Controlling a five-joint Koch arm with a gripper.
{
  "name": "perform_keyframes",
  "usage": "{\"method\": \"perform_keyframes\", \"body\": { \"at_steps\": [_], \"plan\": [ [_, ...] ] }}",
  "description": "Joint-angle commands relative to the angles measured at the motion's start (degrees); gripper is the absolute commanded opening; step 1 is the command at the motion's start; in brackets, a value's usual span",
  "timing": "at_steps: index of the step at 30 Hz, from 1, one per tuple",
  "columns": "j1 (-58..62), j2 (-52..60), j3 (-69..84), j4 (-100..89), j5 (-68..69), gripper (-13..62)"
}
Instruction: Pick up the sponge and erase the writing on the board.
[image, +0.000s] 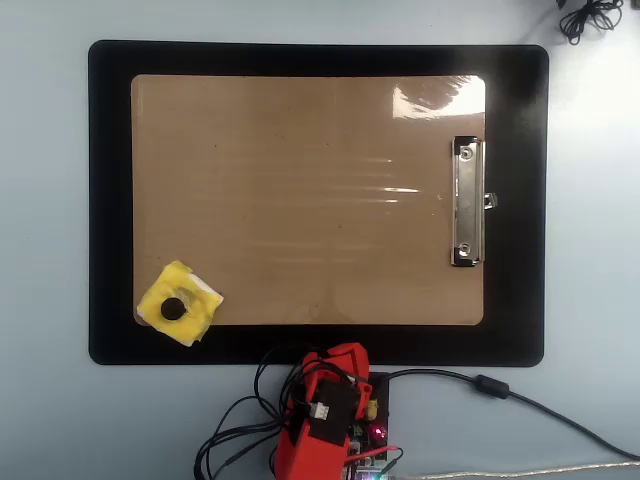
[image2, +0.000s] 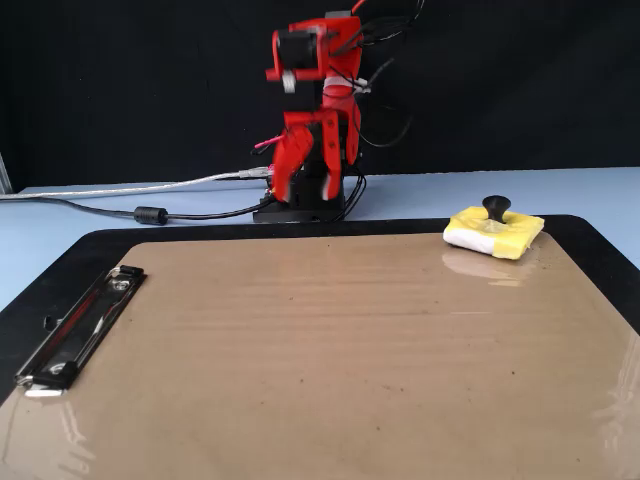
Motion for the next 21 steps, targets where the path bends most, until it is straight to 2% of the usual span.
{"method": "perform_keyframes", "body": {
  "at_steps": [1,5,12,21],
  "plan": [
    [0.44,1.41,2.9,-7.56,2.72,33.7],
    [1.05,1.05,2.81,-6.94,1.23,33.5],
    [0.53,0.97,2.99,-6.42,-10.99,33.6],
    [0.26,1.41,3.08,-6.24,-11.43,34.3]
  ]
}}
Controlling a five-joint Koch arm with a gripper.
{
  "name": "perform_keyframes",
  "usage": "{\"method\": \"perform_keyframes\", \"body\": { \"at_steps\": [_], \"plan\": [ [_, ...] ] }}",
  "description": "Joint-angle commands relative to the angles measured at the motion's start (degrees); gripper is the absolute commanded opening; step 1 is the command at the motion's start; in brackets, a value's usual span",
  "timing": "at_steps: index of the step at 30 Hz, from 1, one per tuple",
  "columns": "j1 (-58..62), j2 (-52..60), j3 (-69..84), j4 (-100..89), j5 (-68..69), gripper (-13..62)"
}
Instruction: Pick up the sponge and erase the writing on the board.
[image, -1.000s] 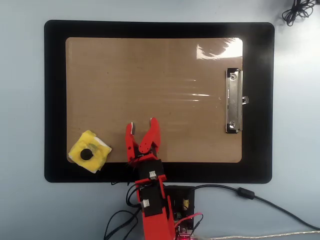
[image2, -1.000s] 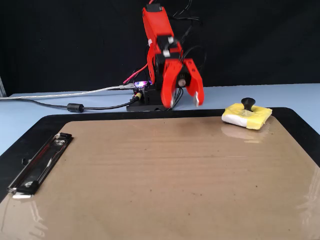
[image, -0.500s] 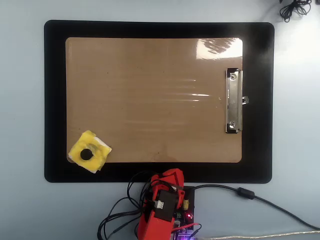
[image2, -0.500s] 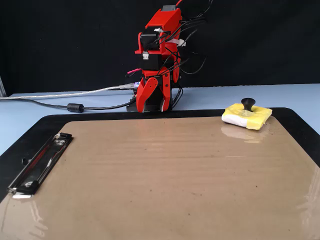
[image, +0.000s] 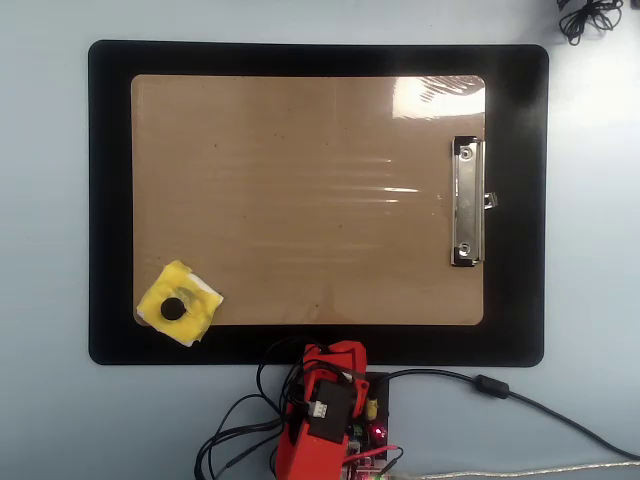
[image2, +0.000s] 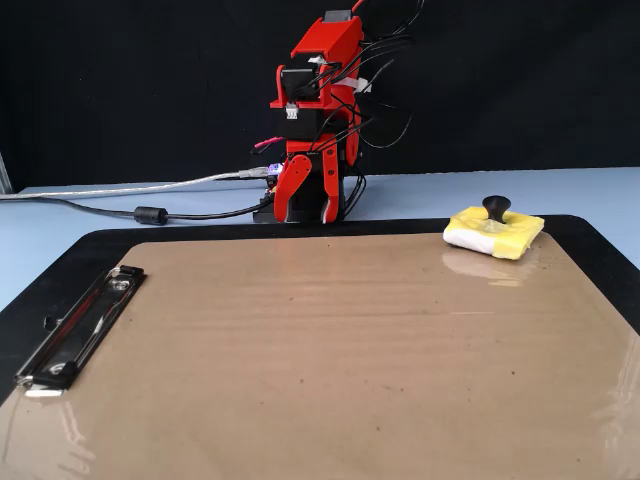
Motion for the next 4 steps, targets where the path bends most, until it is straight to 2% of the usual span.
{"method": "perform_keyframes", "body": {
  "at_steps": [1,4],
  "plan": [
    [0.79,1.49,-0.79,1.49,-1.32,34.3],
    [0.79,1.49,-0.79,1.49,-1.32,34.3]
  ]
}}
